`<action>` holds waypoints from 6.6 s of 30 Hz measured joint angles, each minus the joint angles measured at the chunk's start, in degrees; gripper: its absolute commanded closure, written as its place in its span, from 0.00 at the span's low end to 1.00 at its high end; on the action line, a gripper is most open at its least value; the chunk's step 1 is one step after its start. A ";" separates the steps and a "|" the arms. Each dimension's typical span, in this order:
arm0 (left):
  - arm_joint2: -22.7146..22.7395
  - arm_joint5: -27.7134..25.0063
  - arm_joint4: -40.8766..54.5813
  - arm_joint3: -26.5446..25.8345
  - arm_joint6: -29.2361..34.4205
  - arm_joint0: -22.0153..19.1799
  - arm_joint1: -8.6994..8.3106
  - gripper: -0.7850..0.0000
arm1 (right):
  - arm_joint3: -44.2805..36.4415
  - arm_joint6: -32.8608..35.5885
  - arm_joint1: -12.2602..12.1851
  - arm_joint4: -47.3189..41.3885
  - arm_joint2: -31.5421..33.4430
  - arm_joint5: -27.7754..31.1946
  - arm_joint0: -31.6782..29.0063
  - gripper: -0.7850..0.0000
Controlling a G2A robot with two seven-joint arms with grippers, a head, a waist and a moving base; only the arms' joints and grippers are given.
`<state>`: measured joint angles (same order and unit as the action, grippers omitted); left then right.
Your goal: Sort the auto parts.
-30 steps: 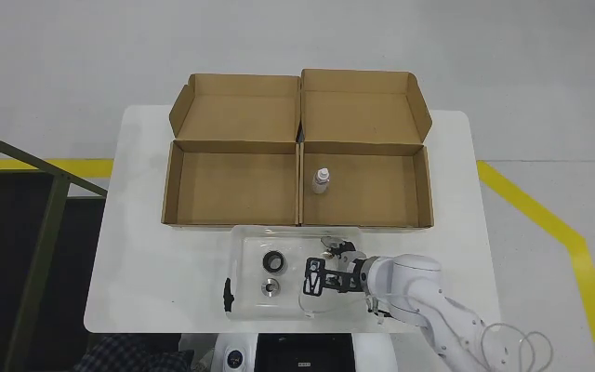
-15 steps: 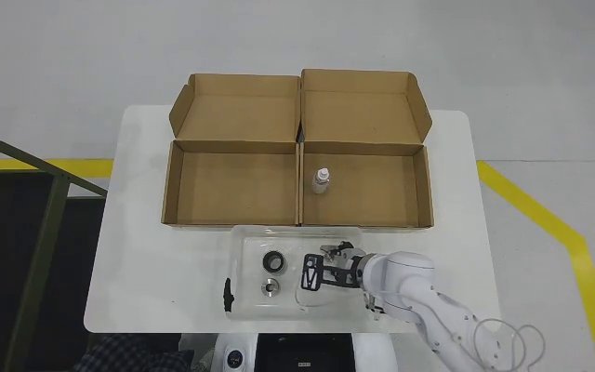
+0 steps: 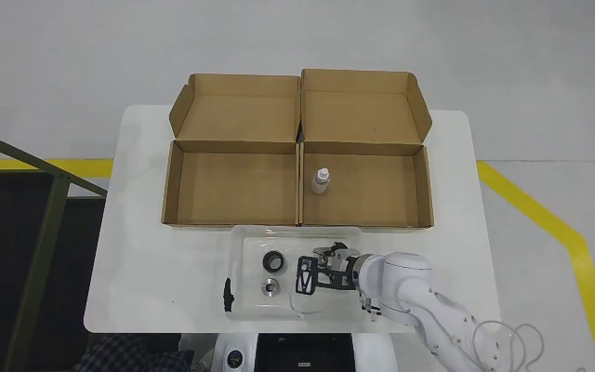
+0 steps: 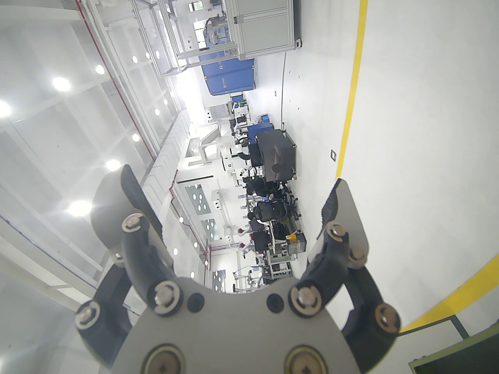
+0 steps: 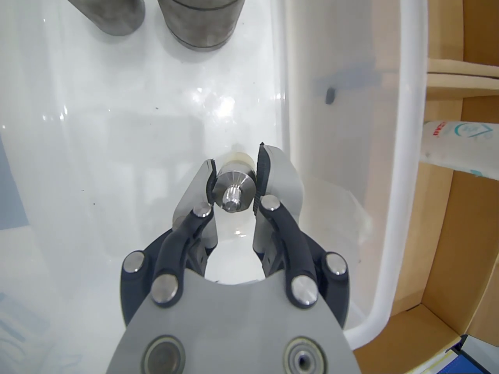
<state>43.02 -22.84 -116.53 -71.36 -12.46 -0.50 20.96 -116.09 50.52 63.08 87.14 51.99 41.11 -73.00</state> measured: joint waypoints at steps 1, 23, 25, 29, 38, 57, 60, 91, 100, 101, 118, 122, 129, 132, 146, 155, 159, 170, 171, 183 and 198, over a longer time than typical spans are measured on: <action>0.00 0.00 0.00 0.00 0.00 0.00 0.00 0.00 | -0.30 -0.40 -0.04 0.14 0.05 0.05 -0.13 1.00; 0.00 0.00 0.00 0.00 0.00 0.00 0.00 0.00 | 4.77 -27.85 -0.46 -15.16 5.36 2.42 -1.77 1.00; 0.00 0.00 0.00 0.00 0.00 0.00 0.00 0.00 | 4.69 -31.39 -0.53 -17.17 6.41 2.64 -2.46 1.00; 0.00 0.00 0.00 0.00 0.00 0.00 0.00 0.00 | 6.19 -38.46 -0.63 -23.89 8.02 5.17 -3.23 1.00; 0.00 0.00 0.00 0.00 0.00 0.00 0.00 0.00 | 7.16 -45.30 -0.66 -33.71 11.97 4.75 -2.24 1.00; 0.00 0.00 0.00 0.00 0.00 0.00 0.00 0.00 | -1.77 -56.93 -1.42 -41.56 25.48 4.20 -6.98 1.00; 0.00 0.00 0.00 0.00 0.00 0.00 0.00 0.00 | -2.98 -57.47 -1.43 -42.01 26.84 3.71 -7.19 1.00; 0.00 0.00 0.00 0.00 0.00 0.00 0.00 0.00 | -5.21 -50.96 -1.39 -33.24 26.51 4.50 -7.34 1.00; 0.00 0.00 0.00 0.00 0.00 0.00 0.00 0.00 | -1.84 -44.47 -1.47 -26.70 24.69 1.64 -6.56 1.00; 0.00 0.00 0.00 0.00 0.00 0.00 0.00 0.00 | -1.63 -43.85 -1.52 -26.10 24.84 1.45 -6.65 1.00; 0.00 0.00 0.00 0.00 0.00 0.00 0.00 0.00 | 3.43 -29.25 -2.45 -19.04 26.62 -0.15 -3.23 1.00; 0.00 0.00 0.00 0.00 0.00 0.00 0.00 0.00 | 5.63 -25.60 -2.43 -18.73 25.37 -0.57 -0.64 1.00; 0.00 0.00 0.00 0.00 0.00 0.00 0.00 0.00 | 10.59 -19.51 -2.13 -18.83 21.33 -0.09 4.76 1.00; 0.00 0.00 0.00 0.00 0.00 0.00 0.00 0.00 | 13.25 -17.06 -1.90 -19.47 19.33 0.30 7.61 1.00; 0.00 0.00 0.00 0.00 0.00 0.00 0.00 0.00 | 24.83 -9.31 -0.27 -21.33 10.33 -0.46 18.72 1.00; 0.00 0.00 0.00 0.00 0.00 0.00 0.00 0.00 | 30.99 -7.91 0.85 -21.31 5.46 -0.99 22.78 0.83; 0.00 0.00 0.00 0.00 0.00 0.00 0.00 0.00 | 32.57 -7.72 1.25 -21.28 4.04 -1.23 24.15 0.72; 0.00 0.00 0.00 0.00 0.00 0.00 0.00 0.00 | 31.72 -8.53 1.56 -22.21 3.39 -2.18 25.19 0.00; 0.00 0.00 0.00 0.00 0.00 0.00 0.00 0.00 | 30.99 -8.73 1.43 -22.22 3.87 -2.22 24.90 0.00; 0.00 0.00 0.00 0.00 0.00 0.00 0.00 0.00 | 17.20 -11.49 -0.95 -23.23 12.41 -1.74 16.81 0.00; 0.00 0.00 0.00 0.00 0.00 0.00 0.00 0.00 | -1.23 -18.43 -2.69 -22.66 16.80 -1.55 1.55 0.00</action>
<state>43.02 -22.84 -116.53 -71.36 -12.46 -0.50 20.96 -117.31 32.10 60.38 64.47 68.80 39.56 -71.45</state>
